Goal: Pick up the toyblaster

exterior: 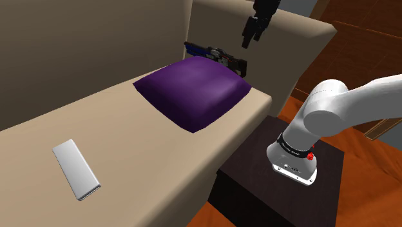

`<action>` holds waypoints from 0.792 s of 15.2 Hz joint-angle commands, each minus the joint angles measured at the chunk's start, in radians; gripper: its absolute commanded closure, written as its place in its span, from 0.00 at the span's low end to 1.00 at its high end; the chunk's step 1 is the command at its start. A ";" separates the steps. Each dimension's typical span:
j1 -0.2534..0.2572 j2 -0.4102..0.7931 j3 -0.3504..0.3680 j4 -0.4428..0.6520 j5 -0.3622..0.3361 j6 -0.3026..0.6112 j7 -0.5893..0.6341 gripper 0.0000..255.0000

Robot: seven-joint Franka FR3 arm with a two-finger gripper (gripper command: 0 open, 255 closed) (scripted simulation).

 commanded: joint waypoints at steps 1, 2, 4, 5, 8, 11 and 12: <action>0.000 0.000 0.000 0.000 0.000 0.000 0.000 0.00; -0.004 0.046 -0.003 0.017 -0.005 0.018 0.003 0.00; -0.012 0.138 -0.008 0.055 -0.016 0.051 0.011 0.00; -0.016 0.184 -0.011 0.076 -0.021 0.065 0.014 0.00; -0.027 0.321 -0.019 0.145 -0.034 0.100 0.025 0.00; -0.038 0.457 -0.028 0.226 -0.046 0.123 0.034 0.00; -0.041 0.502 -0.031 0.255 -0.049 0.129 0.037 0.00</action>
